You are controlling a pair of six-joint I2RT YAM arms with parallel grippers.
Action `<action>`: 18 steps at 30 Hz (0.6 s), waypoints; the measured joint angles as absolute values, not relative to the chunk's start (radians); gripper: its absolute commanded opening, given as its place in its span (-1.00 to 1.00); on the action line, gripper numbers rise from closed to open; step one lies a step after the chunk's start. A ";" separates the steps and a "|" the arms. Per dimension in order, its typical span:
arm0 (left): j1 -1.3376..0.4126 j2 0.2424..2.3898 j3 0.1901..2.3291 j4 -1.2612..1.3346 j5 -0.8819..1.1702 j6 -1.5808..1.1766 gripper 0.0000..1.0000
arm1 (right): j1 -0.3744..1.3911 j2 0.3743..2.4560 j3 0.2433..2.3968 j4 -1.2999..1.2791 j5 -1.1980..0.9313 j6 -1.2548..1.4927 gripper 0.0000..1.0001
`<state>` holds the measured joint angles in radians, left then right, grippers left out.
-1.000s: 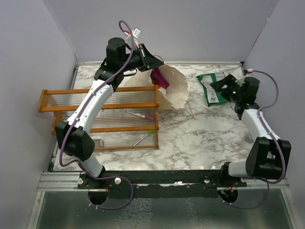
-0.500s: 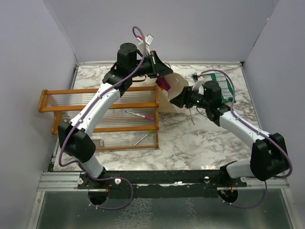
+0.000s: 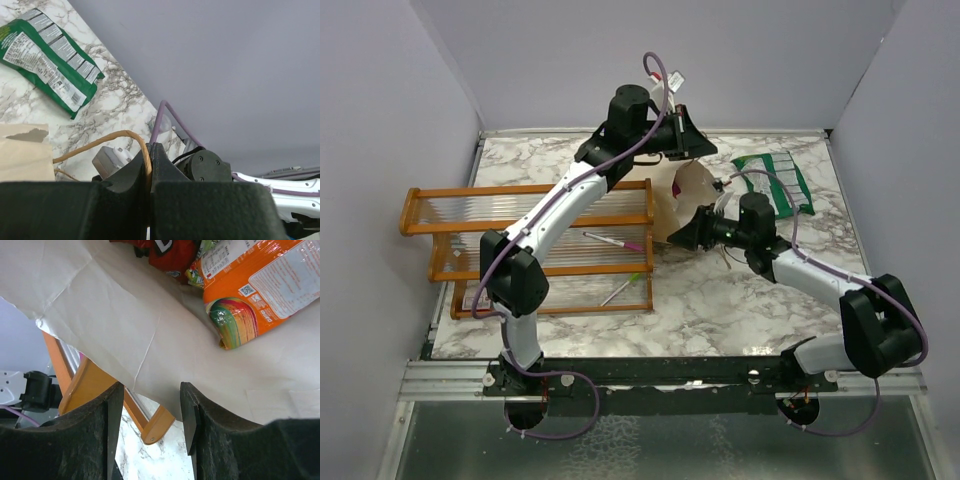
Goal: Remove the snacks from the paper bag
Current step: Adjust the paper bag at the center of the board.
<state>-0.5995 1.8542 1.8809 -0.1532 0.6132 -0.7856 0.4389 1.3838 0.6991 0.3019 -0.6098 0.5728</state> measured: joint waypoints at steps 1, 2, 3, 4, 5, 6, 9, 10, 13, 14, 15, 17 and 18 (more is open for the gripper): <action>-0.601 1.862 1.891 -0.153 0.613 -0.786 -1.00 | 0.439 1.384 0.690 0.313 -0.616 0.578 0.01; -0.603 1.868 1.897 -0.153 0.613 -0.786 -1.00 | 0.440 1.383 0.680 0.327 -0.622 0.585 0.04; -0.604 1.874 1.903 -0.153 0.613 -0.786 -1.00 | 0.439 1.381 0.672 0.341 -0.624 0.591 0.08; -0.605 1.879 1.907 -0.153 0.614 -0.786 -1.00 | 0.439 1.378 0.665 0.354 -0.629 0.598 0.11; -0.607 1.882 1.910 -0.153 0.614 -0.786 -1.00 | 0.439 1.370 0.652 0.379 -0.641 0.610 0.15; -0.609 1.886 1.913 -0.153 0.614 -0.786 -1.00 | 0.439 1.362 0.641 0.398 -0.651 0.619 0.18; -0.613 1.890 1.919 -0.163 0.615 -0.781 -1.00 | 0.439 1.340 0.614 0.466 -0.697 0.651 0.28; -0.614 1.889 1.919 -0.167 0.614 -0.775 -1.00 | 0.439 1.333 0.609 0.479 -0.707 0.659 0.34; -0.616 1.886 1.917 -0.198 0.612 -0.751 -1.00 | 0.439 1.294 0.609 0.448 -0.695 0.653 0.52; -0.617 1.882 1.912 -0.210 0.611 -0.743 -1.00 | 0.439 1.269 0.611 0.418 -0.677 0.643 0.56; -0.617 1.872 1.899 -0.214 0.607 -0.734 -1.00 | 0.438 1.240 0.616 0.384 -0.651 0.629 0.59; -0.618 1.835 1.853 -0.231 0.596 -0.715 -1.00 | 0.433 1.182 0.624 0.325 -0.596 0.600 0.60; -0.617 1.822 1.840 -0.240 0.593 -0.710 -1.00 | 0.430 1.150 0.629 0.296 -0.566 0.588 0.59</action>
<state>-0.6174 1.8221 1.8397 -0.2398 0.5926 -0.7097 0.4297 1.1503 0.6292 0.2962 -0.5663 0.5884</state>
